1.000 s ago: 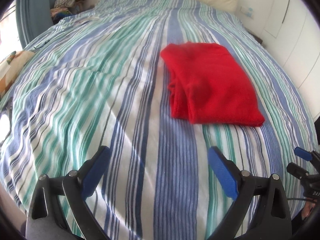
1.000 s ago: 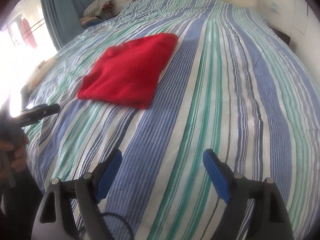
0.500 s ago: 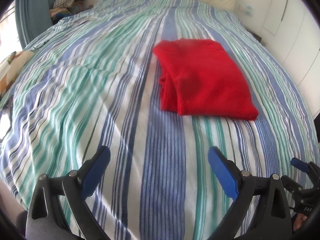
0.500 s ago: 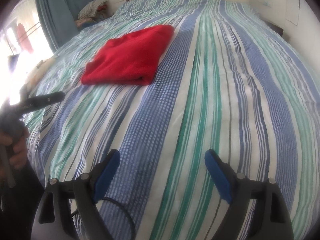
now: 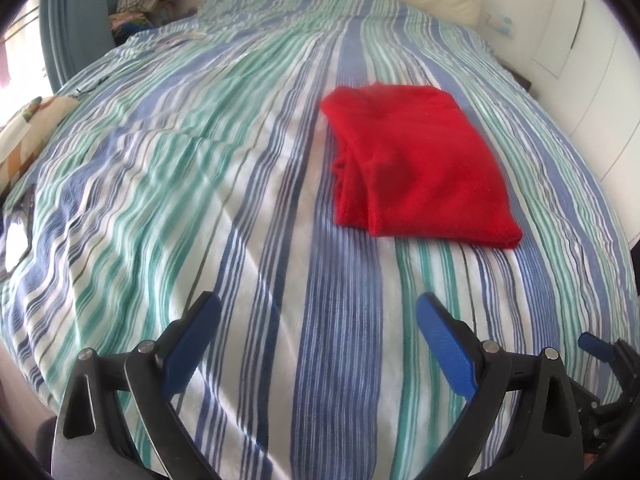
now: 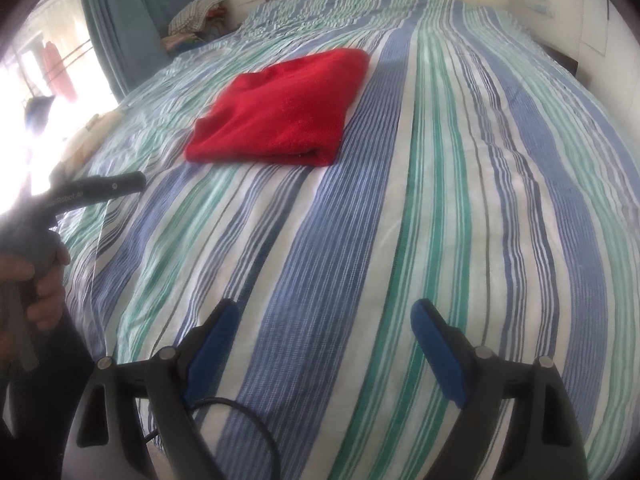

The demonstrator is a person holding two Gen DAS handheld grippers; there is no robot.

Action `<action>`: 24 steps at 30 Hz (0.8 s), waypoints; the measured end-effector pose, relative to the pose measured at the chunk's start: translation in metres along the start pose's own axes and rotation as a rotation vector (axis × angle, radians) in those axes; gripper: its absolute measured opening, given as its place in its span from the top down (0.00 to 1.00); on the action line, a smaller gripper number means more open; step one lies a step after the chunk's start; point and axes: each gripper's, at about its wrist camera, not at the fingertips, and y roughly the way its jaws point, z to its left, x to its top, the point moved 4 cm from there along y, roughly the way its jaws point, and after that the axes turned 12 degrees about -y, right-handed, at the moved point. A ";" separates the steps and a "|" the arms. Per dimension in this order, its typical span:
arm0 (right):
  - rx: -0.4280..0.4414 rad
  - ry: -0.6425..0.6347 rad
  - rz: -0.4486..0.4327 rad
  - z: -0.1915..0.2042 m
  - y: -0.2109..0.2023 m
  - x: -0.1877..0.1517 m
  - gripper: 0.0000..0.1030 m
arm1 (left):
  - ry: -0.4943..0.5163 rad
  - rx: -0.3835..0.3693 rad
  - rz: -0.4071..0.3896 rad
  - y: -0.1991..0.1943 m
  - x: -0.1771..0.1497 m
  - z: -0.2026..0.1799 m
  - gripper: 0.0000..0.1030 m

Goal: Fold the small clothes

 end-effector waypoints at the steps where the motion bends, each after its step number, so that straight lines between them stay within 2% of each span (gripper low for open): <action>1: 0.002 -0.002 -0.003 0.001 -0.001 0.000 0.15 | 0.003 0.004 -0.002 0.000 0.000 0.000 0.04; 15: 0.023 -0.016 -0.002 0.010 0.001 0.002 0.15 | 0.036 0.033 -0.006 0.003 0.004 0.005 0.04; 24: 0.027 -0.014 -0.007 0.010 0.001 0.008 0.15 | 0.047 0.034 -0.012 0.005 0.020 0.014 0.04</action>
